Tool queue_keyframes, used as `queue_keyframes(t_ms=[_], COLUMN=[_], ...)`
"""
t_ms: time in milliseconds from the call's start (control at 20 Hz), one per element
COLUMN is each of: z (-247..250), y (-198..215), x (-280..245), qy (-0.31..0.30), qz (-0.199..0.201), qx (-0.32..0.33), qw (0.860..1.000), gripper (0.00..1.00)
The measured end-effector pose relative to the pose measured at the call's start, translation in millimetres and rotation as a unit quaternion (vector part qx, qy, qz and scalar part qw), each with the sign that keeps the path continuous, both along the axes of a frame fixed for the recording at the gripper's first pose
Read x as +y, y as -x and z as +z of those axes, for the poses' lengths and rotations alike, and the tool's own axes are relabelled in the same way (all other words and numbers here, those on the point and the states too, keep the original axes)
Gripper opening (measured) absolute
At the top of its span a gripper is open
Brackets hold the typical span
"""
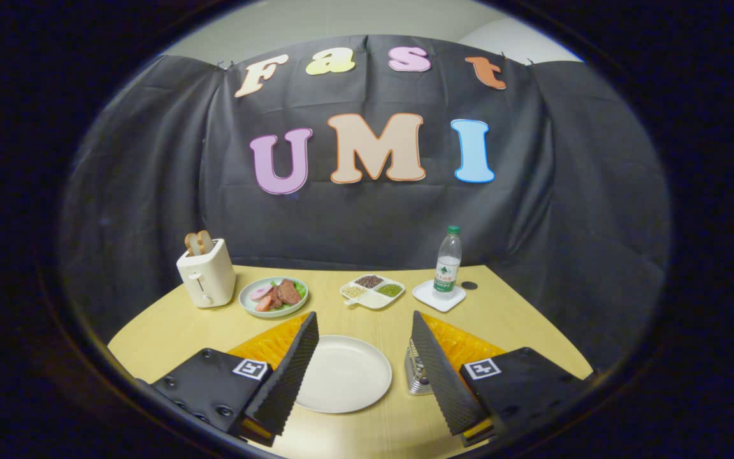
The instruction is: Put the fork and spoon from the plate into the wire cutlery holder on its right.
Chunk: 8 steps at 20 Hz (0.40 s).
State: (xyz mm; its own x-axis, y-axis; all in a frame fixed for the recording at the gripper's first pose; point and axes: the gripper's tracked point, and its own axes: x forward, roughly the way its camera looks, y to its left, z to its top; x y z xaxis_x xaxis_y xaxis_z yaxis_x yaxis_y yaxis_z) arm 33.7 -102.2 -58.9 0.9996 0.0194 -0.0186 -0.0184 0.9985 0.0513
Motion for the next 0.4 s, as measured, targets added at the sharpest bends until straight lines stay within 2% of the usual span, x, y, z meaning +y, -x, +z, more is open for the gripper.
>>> queue_keyframes(t_ms=[200,400], z=[5.0,6.0], y=[6.8,9.6], x=[-2.5,1.9], qy=[-0.003,0.006], qz=[-0.001,0.017], qx=[-0.016,-0.018], qw=[1.0,1.0], gripper=[0.95,0.95])
